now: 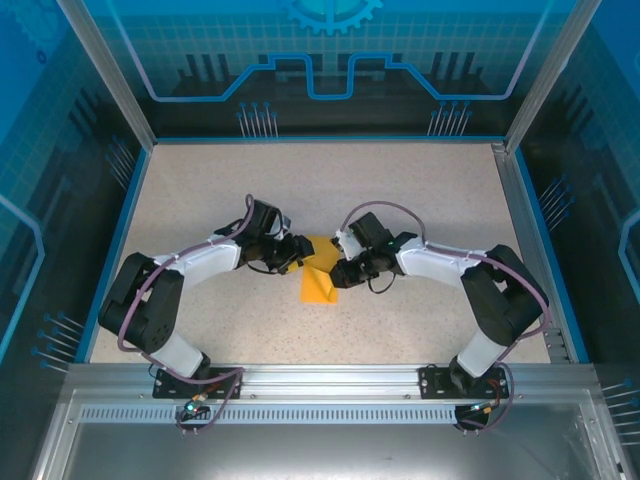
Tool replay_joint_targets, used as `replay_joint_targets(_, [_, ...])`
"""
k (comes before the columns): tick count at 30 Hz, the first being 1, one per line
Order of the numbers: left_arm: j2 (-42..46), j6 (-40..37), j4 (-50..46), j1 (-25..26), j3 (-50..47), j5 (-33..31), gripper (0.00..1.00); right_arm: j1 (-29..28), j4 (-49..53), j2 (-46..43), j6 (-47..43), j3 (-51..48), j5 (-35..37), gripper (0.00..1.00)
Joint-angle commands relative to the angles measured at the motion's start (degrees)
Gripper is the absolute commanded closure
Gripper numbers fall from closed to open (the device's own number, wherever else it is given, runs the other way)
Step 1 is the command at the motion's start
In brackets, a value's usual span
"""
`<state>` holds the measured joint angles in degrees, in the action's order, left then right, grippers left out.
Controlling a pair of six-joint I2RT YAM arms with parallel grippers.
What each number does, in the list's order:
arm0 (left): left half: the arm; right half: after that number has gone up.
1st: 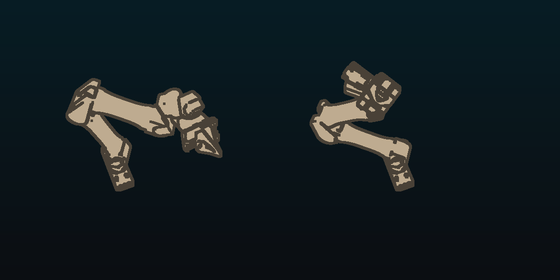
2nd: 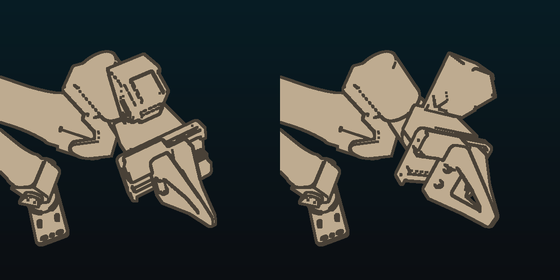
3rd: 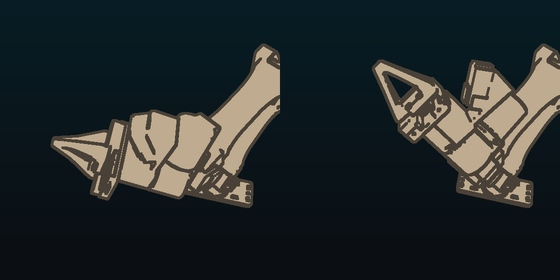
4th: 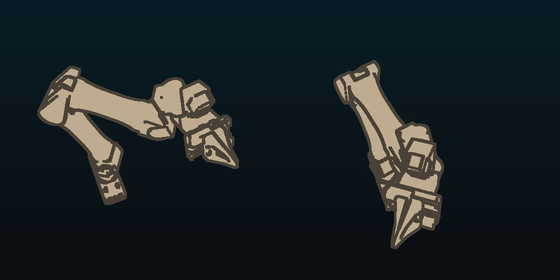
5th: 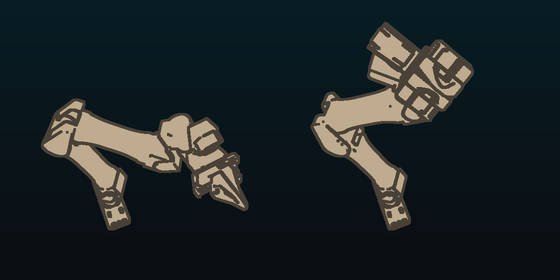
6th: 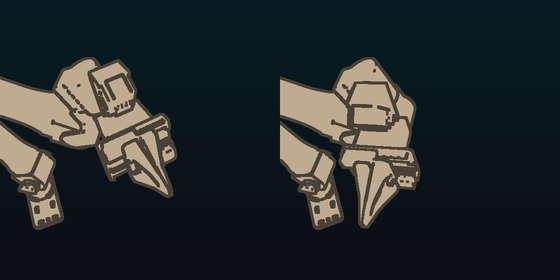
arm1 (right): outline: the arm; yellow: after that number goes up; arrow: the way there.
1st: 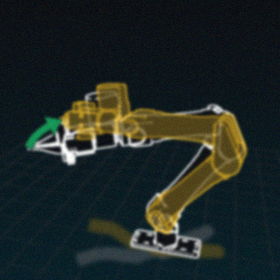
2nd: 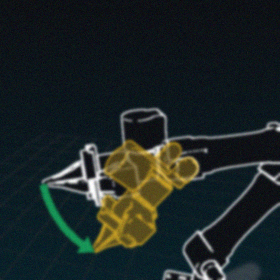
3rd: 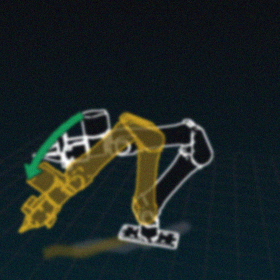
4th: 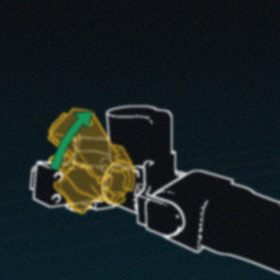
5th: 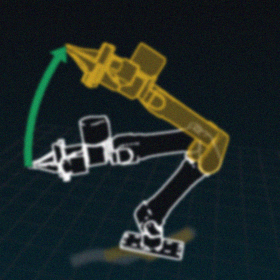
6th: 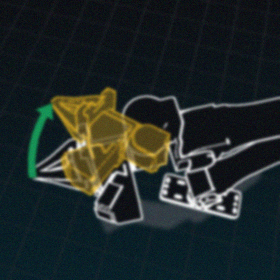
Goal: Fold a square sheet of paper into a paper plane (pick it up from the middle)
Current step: Fold the triangle a second time at the center of the table.
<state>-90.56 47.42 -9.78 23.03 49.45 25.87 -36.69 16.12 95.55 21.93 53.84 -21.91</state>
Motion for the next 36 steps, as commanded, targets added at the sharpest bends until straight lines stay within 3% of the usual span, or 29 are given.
replay_joint_targets(1, [1.7, -1.7, -1.9, 0.6, -0.2, -0.9, 0.51, 1.0, 3.1, 1.5, -1.5, 2.6, 0.0, 0.88])
replay_joint_targets(36, [0.9, -3.2, -3.5, 2.5, -0.1, -1.9, 0.53, 1.4, 10.7, 11.3, -4.4, 13.1, 6.5, 0.88])
